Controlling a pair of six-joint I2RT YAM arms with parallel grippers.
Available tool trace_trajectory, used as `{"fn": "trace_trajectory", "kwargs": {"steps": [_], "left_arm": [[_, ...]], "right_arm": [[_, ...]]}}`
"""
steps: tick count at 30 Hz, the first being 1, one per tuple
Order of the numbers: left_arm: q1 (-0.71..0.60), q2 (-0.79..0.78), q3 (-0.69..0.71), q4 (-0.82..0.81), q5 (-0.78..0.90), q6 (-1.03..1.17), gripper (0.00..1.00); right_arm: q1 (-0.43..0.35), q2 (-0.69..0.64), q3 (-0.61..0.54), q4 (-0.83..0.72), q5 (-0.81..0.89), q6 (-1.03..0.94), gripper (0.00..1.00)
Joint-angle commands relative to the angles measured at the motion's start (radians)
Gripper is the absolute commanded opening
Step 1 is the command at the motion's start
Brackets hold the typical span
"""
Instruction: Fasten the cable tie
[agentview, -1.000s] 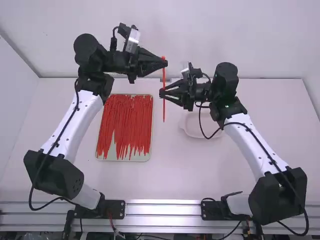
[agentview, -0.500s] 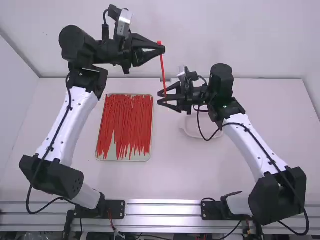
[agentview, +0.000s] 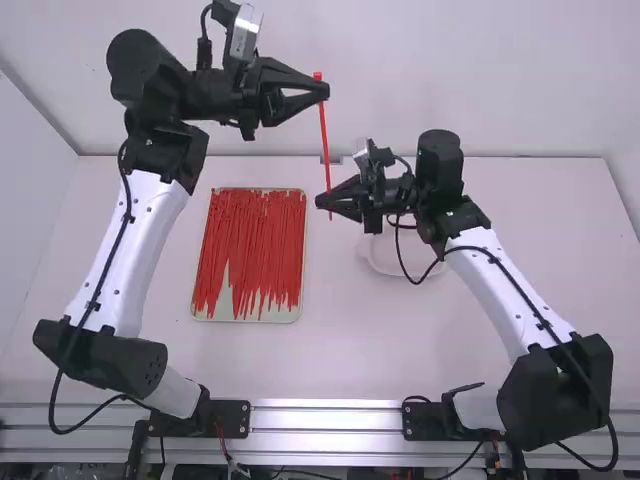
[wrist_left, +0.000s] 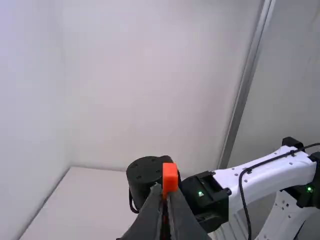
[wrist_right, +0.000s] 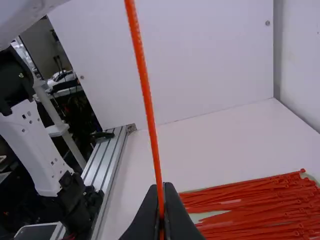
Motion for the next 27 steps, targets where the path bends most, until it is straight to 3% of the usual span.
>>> {"fn": "trace_trajectory", "kwargs": {"steps": [1, 2, 3, 9, 17, 22, 27], "left_arm": [[0.006, 0.002, 0.014, 0.018, -0.014, 0.0, 0.32], [0.008, 0.002, 0.013, 0.024, -0.013, 0.001, 0.5], [0.019, 0.002, 0.011, 0.024, -0.014, 0.001, 0.97], [0.067, 0.002, 0.011, -0.082, -0.071, 0.055, 0.99], [0.126, 0.002, 0.011, -0.33, -0.175, 0.224, 0.99], [0.128, 0.002, 0.011, -0.421, -0.223, 0.314, 0.99], [0.129, 0.002, 0.011, -0.434, -0.246, 0.315, 0.99]], "right_arm": [[0.0, 0.002, 0.023, 0.006, -0.013, -0.002, 0.0], [0.0, 0.002, 0.023, 0.008, -0.013, -0.002, 0.0], [0.0, 0.002, 0.023, 0.016, -0.009, 0.004, 0.0], [-0.025, 0.002, 0.034, 0.058, 0.005, 0.077, 0.0], [-0.132, 0.002, 0.085, 0.055, 0.059, 0.085, 0.0], [-0.176, 0.002, 0.13, 0.051, 0.21, 0.085, 0.0], [-0.217, 0.002, 0.17, -0.003, 0.489, 0.06, 0.0]]}}
